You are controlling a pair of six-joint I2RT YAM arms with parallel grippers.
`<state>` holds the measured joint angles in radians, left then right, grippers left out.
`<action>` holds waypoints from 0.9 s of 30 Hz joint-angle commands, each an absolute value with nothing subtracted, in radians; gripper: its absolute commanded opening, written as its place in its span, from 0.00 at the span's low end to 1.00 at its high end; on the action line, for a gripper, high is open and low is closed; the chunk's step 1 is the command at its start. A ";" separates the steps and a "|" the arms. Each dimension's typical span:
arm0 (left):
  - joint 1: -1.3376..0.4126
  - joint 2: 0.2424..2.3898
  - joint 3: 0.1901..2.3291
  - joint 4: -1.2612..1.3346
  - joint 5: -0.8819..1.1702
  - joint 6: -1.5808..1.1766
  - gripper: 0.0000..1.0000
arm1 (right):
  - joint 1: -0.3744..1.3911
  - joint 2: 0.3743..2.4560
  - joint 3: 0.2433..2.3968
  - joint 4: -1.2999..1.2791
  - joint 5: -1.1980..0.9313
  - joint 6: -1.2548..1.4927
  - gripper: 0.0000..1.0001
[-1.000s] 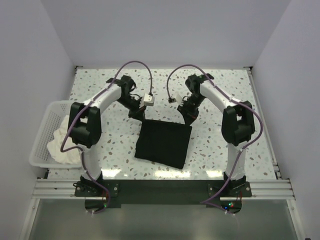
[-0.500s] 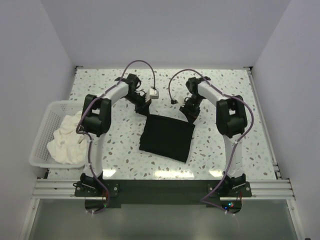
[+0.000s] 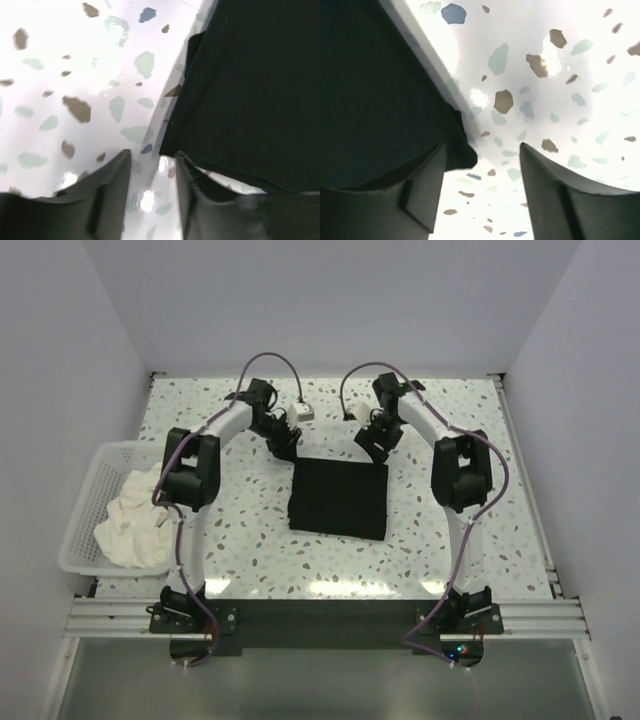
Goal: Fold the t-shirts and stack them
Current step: Fold the tshirt
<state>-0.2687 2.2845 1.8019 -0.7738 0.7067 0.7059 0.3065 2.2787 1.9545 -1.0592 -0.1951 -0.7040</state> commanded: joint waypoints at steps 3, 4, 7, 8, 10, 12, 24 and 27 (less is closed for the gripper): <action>-0.235 1.995 1.669 -0.718 0.830 0.551 0.55 | 0.295 2.055 1.962 -1.087 -0.342 -0.557 0.67; -0.248 1.918 1.625 -0.694 0.868 0.520 0.56 | 0.295 2.031 1.941 -1.109 -0.385 -0.528 0.67; -0.303 1.809 1.459 -0.652 0.926 0.407 0.56 | 0.298 1.925 1.794 -1.102 -0.575 -0.399 0.62; -0.320 1.787 1.371 -0.635 0.942 0.341 0.56 | 0.301 1.902 1.743 -1.086 -0.672 -0.364 0.61; -0.374 1.743 1.283 -0.551 0.971 0.270 0.55 | 0.314 1.850 1.594 -1.031 -0.742 -0.273 0.58; -0.405 1.732 1.177 -0.485 0.991 0.168 0.55 | 0.331 1.836 1.476 -0.997 -0.825 -0.206 0.55; -0.352 2.006 1.048 -0.333 0.991 -0.060 0.52 | 0.316 2.003 1.204 -0.804 -0.755 -0.135 0.47; -0.272 2.039 1.048 -0.322 0.939 -0.092 0.52 | 0.279 2.013 1.195 -0.796 -0.692 -0.149 0.48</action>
<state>-0.3588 1.9911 1.0657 -0.3767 1.0706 -0.0483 0.3191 2.0056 1.2079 -0.8619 -0.8188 -0.1299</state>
